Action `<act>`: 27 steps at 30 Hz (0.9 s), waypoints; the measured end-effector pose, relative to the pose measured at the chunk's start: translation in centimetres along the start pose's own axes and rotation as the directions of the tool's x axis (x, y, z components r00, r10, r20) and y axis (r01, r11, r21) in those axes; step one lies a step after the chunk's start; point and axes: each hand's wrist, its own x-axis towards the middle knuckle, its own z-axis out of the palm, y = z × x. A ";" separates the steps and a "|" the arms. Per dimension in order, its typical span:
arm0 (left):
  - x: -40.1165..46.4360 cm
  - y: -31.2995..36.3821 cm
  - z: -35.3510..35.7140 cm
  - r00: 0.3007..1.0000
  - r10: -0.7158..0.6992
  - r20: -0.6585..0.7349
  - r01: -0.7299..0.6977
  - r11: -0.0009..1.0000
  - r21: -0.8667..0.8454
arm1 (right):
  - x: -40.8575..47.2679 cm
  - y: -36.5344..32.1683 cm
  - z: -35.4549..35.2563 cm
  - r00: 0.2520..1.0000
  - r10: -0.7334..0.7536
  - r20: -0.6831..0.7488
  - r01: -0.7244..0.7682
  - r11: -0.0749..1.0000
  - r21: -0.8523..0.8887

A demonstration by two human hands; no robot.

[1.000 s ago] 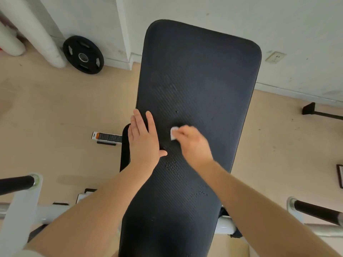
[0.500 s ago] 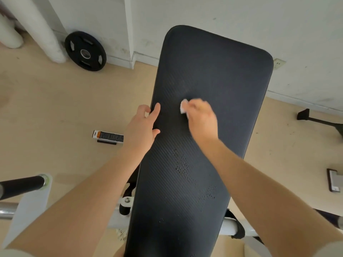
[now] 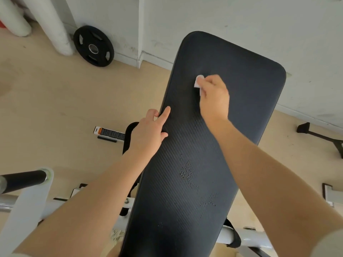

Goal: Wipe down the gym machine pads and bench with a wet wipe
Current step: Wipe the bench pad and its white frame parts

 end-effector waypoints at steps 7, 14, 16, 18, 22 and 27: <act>-0.2 0.5 -0.6 0.998 -0.051 0.022 0.055 0.972 -0.228 | -9.8 0.2 0.9 0.884 -0.298 0.361 0.298 0.953 0.057; -0.2 -0.6 -0.7 0.961 -0.213 0.175 0.276 0.700 -0.659 | -1.0 -0.6 -0.9 0.982 -0.151 0.117 0.149 0.988 0.030; -0.1 -0.9 -0.9 0.931 -0.261 0.255 0.359 0.531 -0.768 | 0.5 -1.7 0.5 0.987 -0.131 0.093 0.130 0.991 0.020; -0.1 -1.0 -1.4 0.905 -0.278 0.323 0.411 0.370 -0.833 | -0.8 -3.1 2.2 0.963 -0.206 0.173 0.206 0.978 0.021; -0.8 -1.7 -2.0 0.900 -0.266 0.344 0.416 0.296 -0.860 | -8.6 -4.0 3.9 0.814 -0.417 0.404 0.430 0.901 0.065; -1.7 -2.2 -2.1 0.891 -0.189 0.412 0.451 0.282 -0.847 | -12.1 -3.6 3.1 0.729 -0.421 0.539 0.409 0.900 0.150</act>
